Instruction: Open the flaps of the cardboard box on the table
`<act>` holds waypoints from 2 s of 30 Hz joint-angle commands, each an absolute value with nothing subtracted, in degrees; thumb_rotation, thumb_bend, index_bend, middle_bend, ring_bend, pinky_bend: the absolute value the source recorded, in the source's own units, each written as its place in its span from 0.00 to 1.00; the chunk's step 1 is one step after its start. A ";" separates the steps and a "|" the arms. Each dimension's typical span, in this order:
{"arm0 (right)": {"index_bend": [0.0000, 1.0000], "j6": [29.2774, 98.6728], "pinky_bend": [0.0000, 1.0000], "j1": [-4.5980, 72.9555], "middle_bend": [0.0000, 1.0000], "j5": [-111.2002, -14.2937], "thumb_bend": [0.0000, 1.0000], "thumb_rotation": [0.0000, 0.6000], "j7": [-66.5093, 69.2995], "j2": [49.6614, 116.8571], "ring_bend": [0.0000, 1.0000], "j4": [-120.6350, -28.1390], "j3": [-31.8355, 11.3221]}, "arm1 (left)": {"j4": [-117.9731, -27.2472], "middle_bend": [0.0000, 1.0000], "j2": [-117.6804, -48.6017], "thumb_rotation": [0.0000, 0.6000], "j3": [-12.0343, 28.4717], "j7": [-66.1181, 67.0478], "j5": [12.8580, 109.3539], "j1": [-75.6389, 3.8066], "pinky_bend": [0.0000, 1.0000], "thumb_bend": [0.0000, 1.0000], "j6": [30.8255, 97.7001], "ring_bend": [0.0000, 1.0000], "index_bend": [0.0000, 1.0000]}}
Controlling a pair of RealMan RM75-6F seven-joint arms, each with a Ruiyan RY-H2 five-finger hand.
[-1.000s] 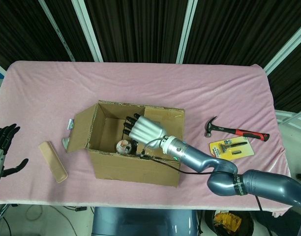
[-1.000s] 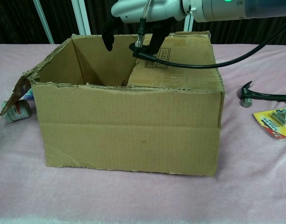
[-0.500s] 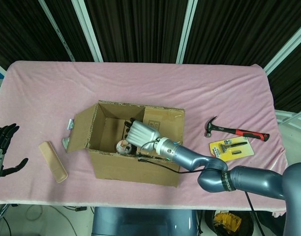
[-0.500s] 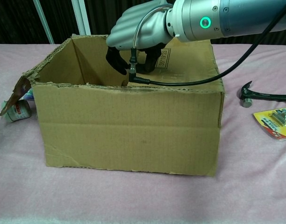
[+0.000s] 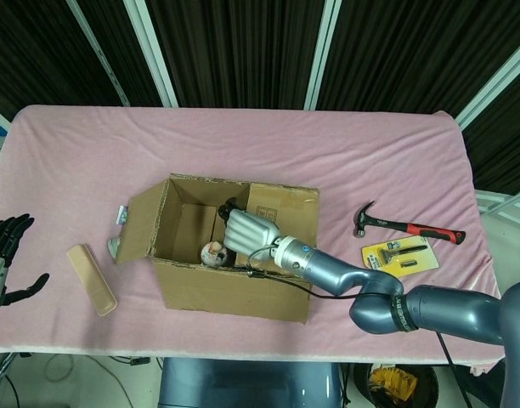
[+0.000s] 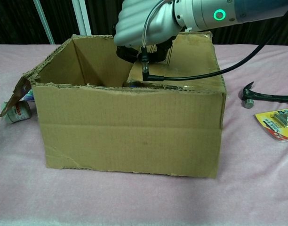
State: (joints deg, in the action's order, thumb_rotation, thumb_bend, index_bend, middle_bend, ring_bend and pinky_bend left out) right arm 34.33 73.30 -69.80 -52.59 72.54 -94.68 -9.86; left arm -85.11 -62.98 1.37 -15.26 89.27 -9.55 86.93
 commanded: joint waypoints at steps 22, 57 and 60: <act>0.43 45.02 0.24 74.47 0.35 -60.55 0.53 1.00 -73.92 56.15 0.16 -111.19 -3.21 | -85.18 0.06 -62.82 1.00 1.47 -14.88 90.97 -8.98 0.04 0.22 88.15 0.00 0.02; 0.21 53.15 0.23 65.94 0.18 -67.30 0.31 1.00 -72.83 44.87 0.09 -116.39 -0.02 | -85.49 0.06 -62.73 1.00 1.65 -13.42 91.28 -8.67 0.04 0.22 87.79 0.00 0.02; 0.21 53.07 0.23 64.75 0.17 -69.97 0.30 1.00 -72.12 44.05 0.09 -117.55 0.40 | -85.52 0.06 -62.73 1.00 1.56 -13.20 91.41 -8.72 0.04 0.22 87.61 0.00 0.02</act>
State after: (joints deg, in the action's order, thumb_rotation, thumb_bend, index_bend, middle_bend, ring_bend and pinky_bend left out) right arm 53.11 65.49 -68.69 -72.62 44.62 -116.87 0.17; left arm -85.51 -62.73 1.57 -13.20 91.41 -8.71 87.62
